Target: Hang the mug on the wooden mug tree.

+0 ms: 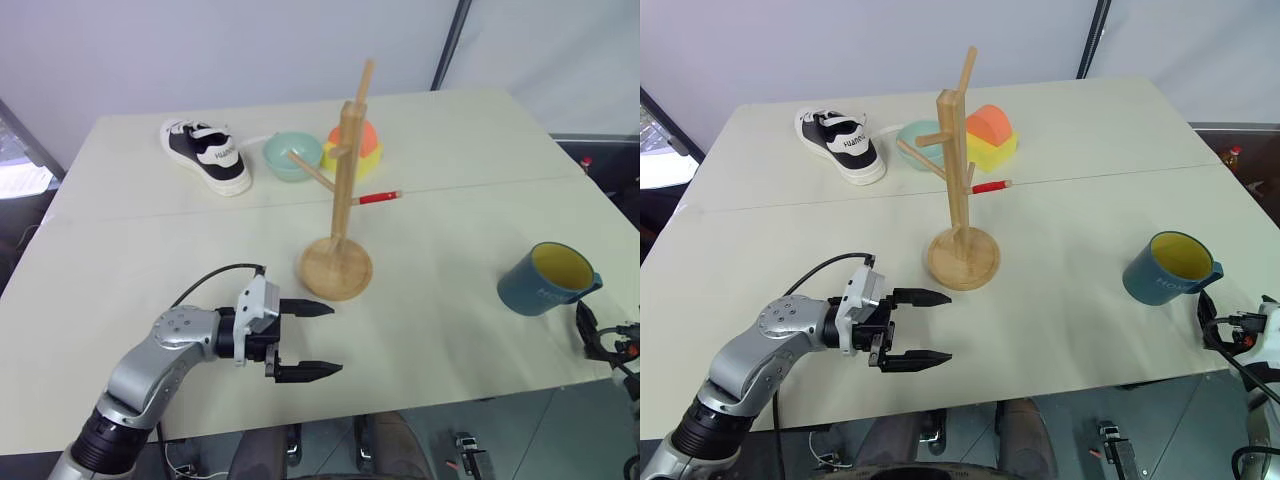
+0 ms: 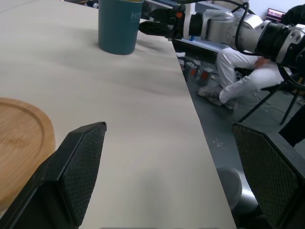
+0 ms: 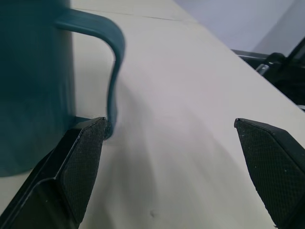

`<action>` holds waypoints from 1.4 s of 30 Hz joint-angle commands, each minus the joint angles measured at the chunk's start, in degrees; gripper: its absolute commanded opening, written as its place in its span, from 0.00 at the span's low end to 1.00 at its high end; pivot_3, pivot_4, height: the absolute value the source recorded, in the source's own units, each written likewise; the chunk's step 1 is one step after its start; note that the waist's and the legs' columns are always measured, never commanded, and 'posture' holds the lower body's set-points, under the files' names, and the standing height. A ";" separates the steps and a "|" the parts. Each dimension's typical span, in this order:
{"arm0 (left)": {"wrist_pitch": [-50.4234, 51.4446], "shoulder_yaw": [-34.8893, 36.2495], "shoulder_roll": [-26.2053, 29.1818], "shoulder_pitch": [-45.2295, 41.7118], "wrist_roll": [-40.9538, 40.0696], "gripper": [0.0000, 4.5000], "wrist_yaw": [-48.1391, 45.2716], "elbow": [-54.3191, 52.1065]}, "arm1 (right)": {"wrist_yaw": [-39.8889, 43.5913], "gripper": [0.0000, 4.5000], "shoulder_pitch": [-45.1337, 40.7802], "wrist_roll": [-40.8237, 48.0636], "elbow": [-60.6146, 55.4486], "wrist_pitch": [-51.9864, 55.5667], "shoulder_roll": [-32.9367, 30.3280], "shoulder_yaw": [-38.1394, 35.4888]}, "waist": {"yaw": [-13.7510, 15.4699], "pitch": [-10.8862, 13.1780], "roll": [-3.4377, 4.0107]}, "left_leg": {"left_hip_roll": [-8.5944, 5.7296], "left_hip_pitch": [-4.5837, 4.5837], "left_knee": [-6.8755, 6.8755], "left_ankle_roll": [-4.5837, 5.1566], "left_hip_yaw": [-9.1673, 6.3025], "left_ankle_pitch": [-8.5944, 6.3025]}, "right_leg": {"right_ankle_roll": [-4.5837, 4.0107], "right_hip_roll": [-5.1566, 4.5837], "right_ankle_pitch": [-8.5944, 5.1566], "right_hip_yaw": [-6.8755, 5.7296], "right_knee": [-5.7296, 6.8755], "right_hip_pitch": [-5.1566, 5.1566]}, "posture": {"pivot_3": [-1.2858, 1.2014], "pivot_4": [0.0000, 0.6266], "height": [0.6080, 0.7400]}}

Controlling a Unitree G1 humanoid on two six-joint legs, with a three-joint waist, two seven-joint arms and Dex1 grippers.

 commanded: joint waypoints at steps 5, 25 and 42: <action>-2.08 -0.34 0.09 0.81 0.23 1.00 0.43 -1.11 | 1.72 0.99 -1.79 0.95 0.83 0.41 -1.36 0.08 | -0.04 0.00 0.00 | 0.00 0.00 0.06 -0.03 0.00 -0.02 | 0.00 0.00 0.00 0.00 0.01 0.01 | 0.52 0.24 1.00; -3.55 -0.47 0.09 1.66 1.34 1.00 1.99 -0.71 | 12.46 0.79 -13.23 4.58 14.68 0.84 -4.60 3.05 | -0.05 0.01 -0.02 | 0.01 0.01 0.12 0.10 0.02 0.05 | 0.01 0.02 0.00 0.00 0.15 -0.01 | 0.52 0.24 1.00; -6.11 1.23 -0.21 2.89 2.57 1.00 4.10 1.07 | 19.43 0.01 -9.24 -0.56 -6.48 -0.70 -9.96 11.57 | -0.11 0.05 0.08 | 0.01 -0.03 0.18 0.09 0.09 0.05 | 0.01 -0.07 0.00 0.02 0.42 -0.20 | 0.52 0.24 1.00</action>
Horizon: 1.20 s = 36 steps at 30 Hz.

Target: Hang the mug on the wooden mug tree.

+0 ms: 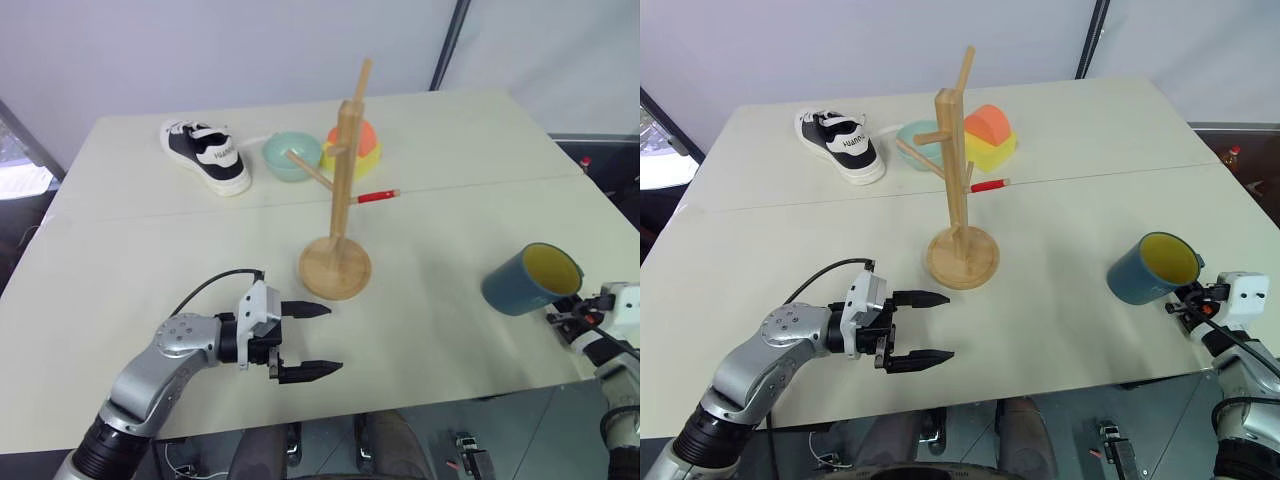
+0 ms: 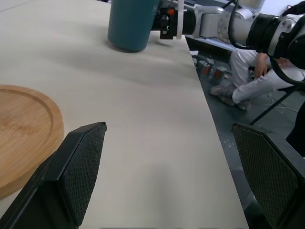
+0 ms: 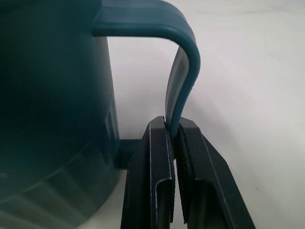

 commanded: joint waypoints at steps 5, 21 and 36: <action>-2.39 5.68 1.34 -0.64 -1.45 1.00 -0.04 2.32 | 4.71 0.01 -2.69 -5.94 -30.42 1.28 -11.59 10.55 | -0.12 0.12 -0.06 | 0.24 0.10 0.00 -0.13 0.21 -0.07 | 0.20 0.04 -0.12 -0.07 0.08 -0.14 | 0.52 0.24 1.00; 5.34 13.42 3.66 -6.63 -8.92 1.00 4.39 -1.97 | 12.95 0.01 -29.80 -7.28 -27.13 6.70 -17.73 25.37 | 1.34 0.44 -0.63 | 0.30 -0.13 -0.04 0.26 0.76 -0.31 | -0.09 -0.24 0.08 -0.20 -0.34 -0.25 | 0.52 0.24 1.00; 6.90 14.80 3.58 -4.09 -9.75 1.00 9.74 -6.98 | 19.32 0.01 -44.34 -11.58 -14.31 1.81 -13.01 34.22 | 1.00 0.45 -0.65 | 0.39 -0.04 0.15 0.23 0.91 -0.30 | 0.03 -0.17 0.21 -0.17 -0.27 -0.22 | 0.52 0.24 1.00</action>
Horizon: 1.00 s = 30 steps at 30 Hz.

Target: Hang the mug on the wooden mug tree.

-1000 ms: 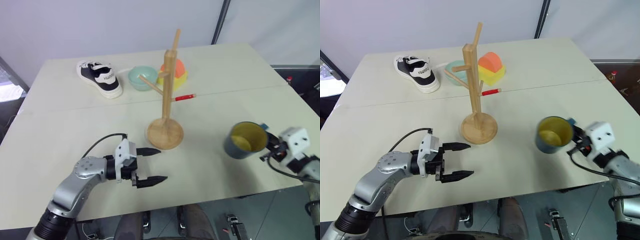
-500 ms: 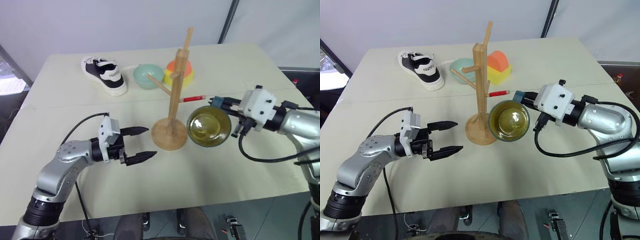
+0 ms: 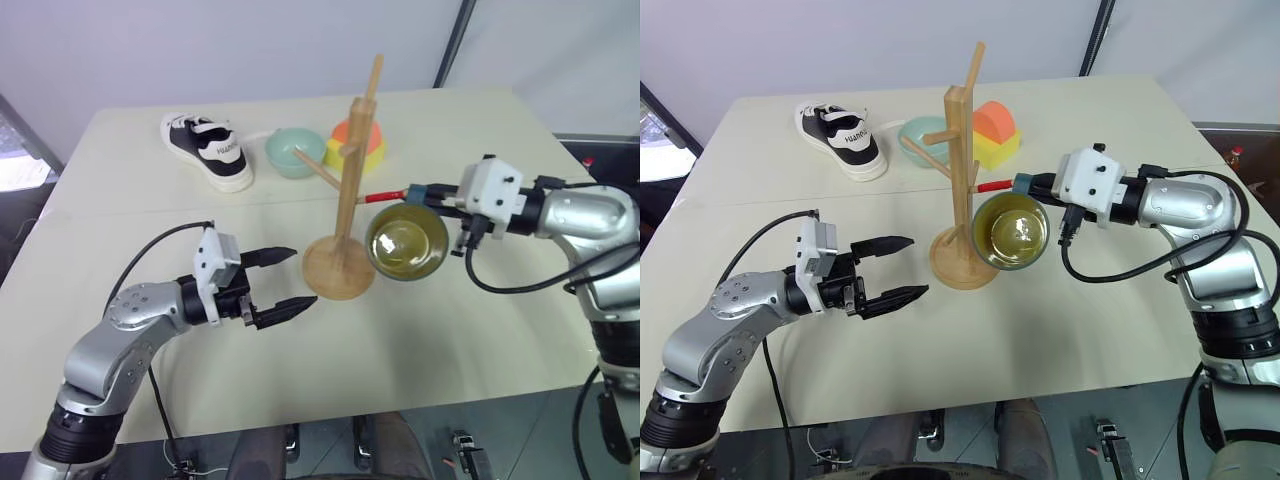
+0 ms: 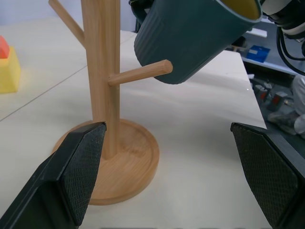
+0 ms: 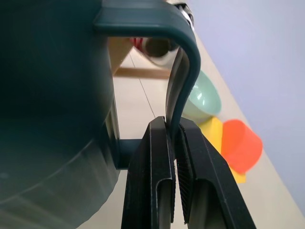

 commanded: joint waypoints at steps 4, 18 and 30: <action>-0.32 1.86 0.48 0.69 -0.93 1.00 1.35 -2.95 | 1.03 0.01 -6.49 -3.43 4.91 -2.63 2.56 2.67 | 0.05 0.00 0.00 | 0.04 0.00 -0.01 0.00 0.00 0.00 | -0.01 0.01 0.00 0.03 0.06 -0.02 | 0.52 0.24 1.00; -1.03 3.96 0.18 2.95 -0.89 1.00 3.82 -3.23 | 1.55 0.69 -6.35 -2.02 4.78 -1.82 1.25 -1.93 | 0.24 0.00 -0.01 | 0.05 -0.01 0.01 -0.01 0.04 0.00 | -0.02 -0.01 0.01 0.03 0.08 -0.03 | 0.52 0.24 1.00; -7.83 14.09 -11.33 8.10 7.95 1.00 23.34 9.88 | -9.71 0.69 19.68 14.54 6.89 11.62 13.60 -20.86 | -0.25 -0.12 -0.20 | 0.11 0.10 -0.07 -0.02 0.09 -0.01 | -0.08 -0.07 0.07 0.07 0.10 0.01 | 0.52 0.24 1.00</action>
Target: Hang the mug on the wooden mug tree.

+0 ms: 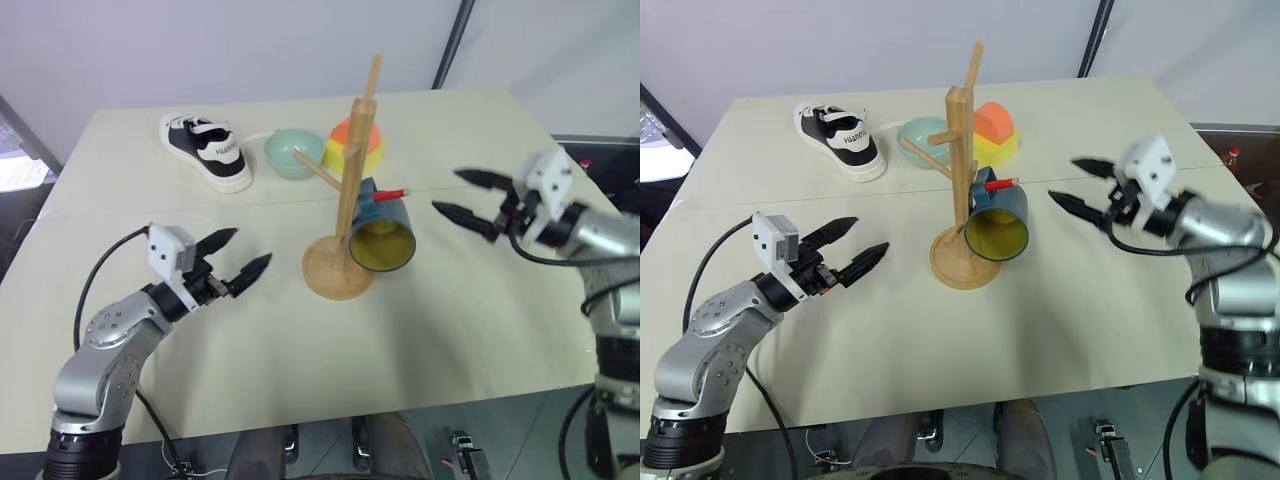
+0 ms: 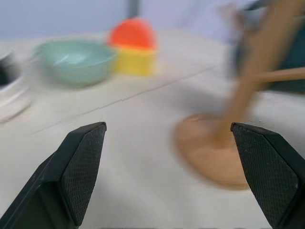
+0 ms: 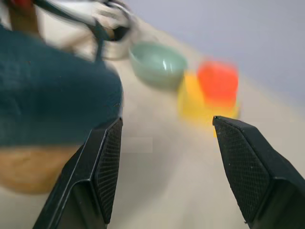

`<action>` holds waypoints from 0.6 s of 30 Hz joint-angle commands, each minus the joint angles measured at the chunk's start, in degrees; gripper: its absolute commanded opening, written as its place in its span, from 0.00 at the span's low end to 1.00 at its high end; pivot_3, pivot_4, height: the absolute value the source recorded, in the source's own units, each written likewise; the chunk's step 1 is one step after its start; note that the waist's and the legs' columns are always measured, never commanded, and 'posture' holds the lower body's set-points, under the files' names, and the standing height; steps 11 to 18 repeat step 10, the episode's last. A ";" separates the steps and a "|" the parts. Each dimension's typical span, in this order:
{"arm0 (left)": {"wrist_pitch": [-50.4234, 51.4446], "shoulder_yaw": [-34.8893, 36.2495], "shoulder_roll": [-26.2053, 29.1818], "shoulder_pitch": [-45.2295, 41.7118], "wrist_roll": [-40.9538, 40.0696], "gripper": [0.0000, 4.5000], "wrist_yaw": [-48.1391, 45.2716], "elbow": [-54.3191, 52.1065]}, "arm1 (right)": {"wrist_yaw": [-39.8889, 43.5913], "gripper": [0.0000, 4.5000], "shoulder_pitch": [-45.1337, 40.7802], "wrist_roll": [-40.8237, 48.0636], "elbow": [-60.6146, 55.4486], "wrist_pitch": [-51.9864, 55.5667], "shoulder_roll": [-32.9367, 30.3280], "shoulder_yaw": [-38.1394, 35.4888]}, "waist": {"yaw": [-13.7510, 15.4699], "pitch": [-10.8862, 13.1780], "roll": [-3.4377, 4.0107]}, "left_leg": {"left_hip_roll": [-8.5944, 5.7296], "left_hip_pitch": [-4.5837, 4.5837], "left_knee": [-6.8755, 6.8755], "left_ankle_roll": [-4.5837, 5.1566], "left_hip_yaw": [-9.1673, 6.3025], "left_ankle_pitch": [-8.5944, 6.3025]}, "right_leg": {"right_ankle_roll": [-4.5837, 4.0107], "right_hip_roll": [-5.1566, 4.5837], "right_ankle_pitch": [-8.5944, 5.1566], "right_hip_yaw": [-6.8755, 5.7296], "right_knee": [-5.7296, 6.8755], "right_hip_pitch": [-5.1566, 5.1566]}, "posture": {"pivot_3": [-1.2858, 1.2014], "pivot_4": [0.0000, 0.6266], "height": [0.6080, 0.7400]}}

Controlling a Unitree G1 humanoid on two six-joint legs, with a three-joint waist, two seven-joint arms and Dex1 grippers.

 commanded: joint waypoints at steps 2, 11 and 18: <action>-5.42 4.50 -3.36 2.59 3.19 1.00 5.23 4.21 | -6.23 0.69 3.92 -0.31 3.04 -4.95 7.39 -1.52 | -0.24 0.00 0.01 | 0.03 0.02 0.02 -0.04 0.03 -0.02 | -0.01 0.02 0.01 0.00 0.06 -0.02 | 0.52 0.24 1.00; -8.03 7.24 -5.65 5.83 3.54 1.00 7.45 6.77 | -9.69 0.69 4.71 -3.27 8.65 -11.88 13.78 0.90 | -0.33 -0.01 0.01 | 0.04 0.00 0.05 -0.16 0.07 -0.08 | -0.02 0.01 0.02 -0.02 0.09 -0.07 | 0.52 0.24 1.00; -8.03 7.24 -5.65 5.83 3.54 1.00 7.45 6.77 | -9.69 0.69 4.71 -3.27 8.65 -11.88 13.78 0.90 | -0.33 -0.01 0.01 | 0.04 0.00 0.05 -0.16 0.07 -0.08 | -0.02 0.01 0.02 -0.02 0.09 -0.07 | 0.52 0.24 1.00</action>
